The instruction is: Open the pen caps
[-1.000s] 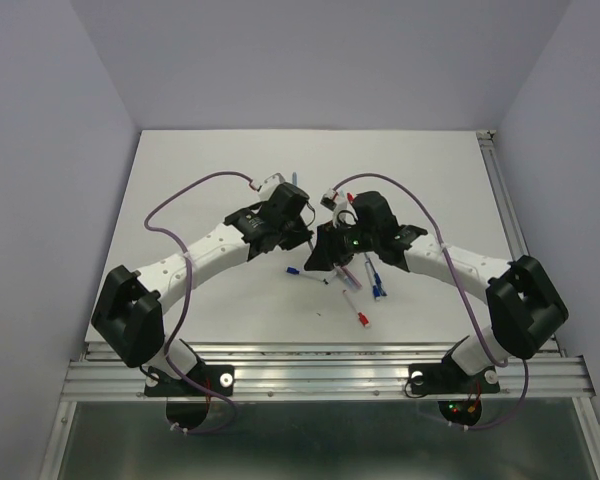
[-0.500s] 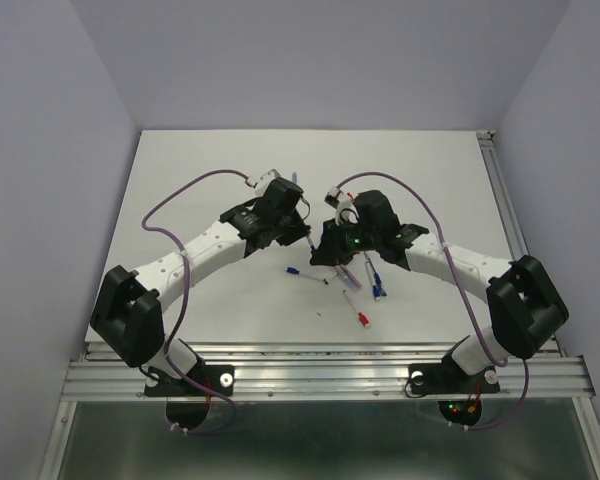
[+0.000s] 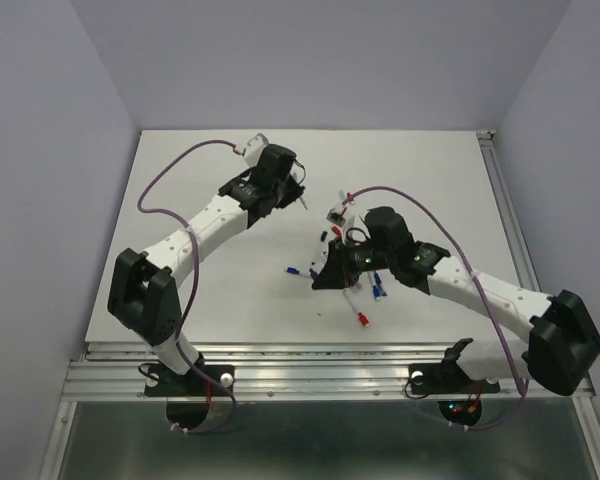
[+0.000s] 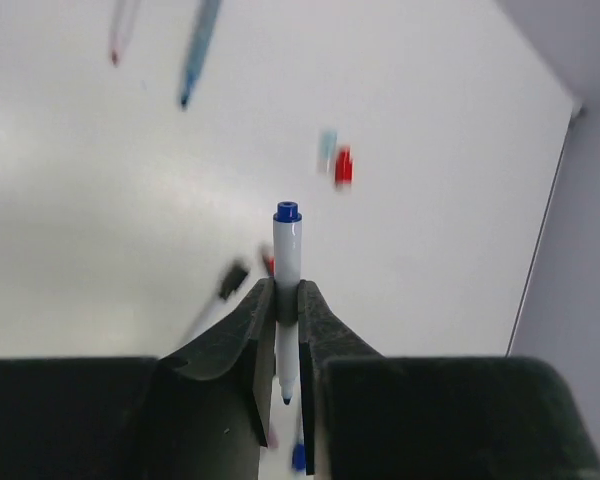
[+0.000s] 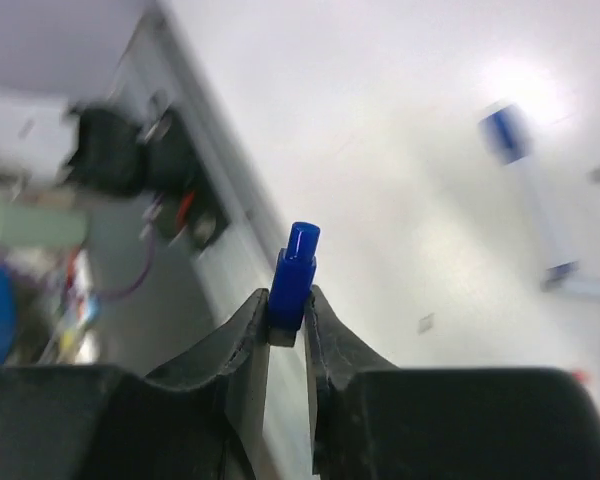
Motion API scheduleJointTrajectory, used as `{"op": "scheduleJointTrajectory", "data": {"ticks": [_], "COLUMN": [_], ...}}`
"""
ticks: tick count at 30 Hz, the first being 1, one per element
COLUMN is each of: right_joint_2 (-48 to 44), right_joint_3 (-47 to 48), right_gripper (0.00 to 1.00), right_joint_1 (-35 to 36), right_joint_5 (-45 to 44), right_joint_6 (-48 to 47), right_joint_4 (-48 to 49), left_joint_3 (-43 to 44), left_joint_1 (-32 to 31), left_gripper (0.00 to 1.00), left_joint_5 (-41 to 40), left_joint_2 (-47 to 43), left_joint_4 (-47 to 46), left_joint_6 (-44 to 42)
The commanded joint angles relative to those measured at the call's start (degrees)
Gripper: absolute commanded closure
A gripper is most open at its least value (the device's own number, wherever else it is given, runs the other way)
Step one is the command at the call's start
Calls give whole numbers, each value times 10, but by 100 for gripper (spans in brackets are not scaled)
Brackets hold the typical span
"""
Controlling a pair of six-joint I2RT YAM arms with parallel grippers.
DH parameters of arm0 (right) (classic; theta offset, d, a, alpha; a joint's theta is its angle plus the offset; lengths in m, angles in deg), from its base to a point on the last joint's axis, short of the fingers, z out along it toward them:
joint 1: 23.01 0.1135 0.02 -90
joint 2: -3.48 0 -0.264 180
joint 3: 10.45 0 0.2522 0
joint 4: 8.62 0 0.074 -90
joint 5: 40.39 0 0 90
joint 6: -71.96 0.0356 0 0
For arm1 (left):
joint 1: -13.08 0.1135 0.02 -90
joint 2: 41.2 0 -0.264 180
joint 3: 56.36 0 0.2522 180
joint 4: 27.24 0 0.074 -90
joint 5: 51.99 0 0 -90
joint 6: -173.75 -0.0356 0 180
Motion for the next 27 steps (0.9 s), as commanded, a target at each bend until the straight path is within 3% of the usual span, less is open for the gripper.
{"op": "scheduleJointTrajectory", "data": {"ticks": [1,6,12,15,19,23,27], "right_joint_2": [-82,-93,-44,-5,38,103,181], "right_joint_3": [-52,-74,-16,11,65,110,169], "right_gripper": [99,99,99,99,99,99,99], "right_joint_1": [68,68,50,-31,-115,-206,-234], "right_joint_5": [155,158,32,-3,-131,-167,-240], "right_joint_6": [42,66,30,16,-29,-47,-97], "right_joint_4": [-96,-85,-145,-145,-138,-107,-89], "left_joint_3": [71,86,77,76,82,110,158], "left_joint_1": [78,102,105,112,121,139,166], "left_gripper": [100,100,100,100,100,100,100], "left_joint_5": [-173,-173,-137,-83,-44,-20,-1], "left_joint_2": [35,56,52,65,113,157,209], "left_joint_4": [-122,-119,-124,-127,-121,-110,-91], "left_joint_6": [-22,-29,-115,-213,-298,-341,-377]}}
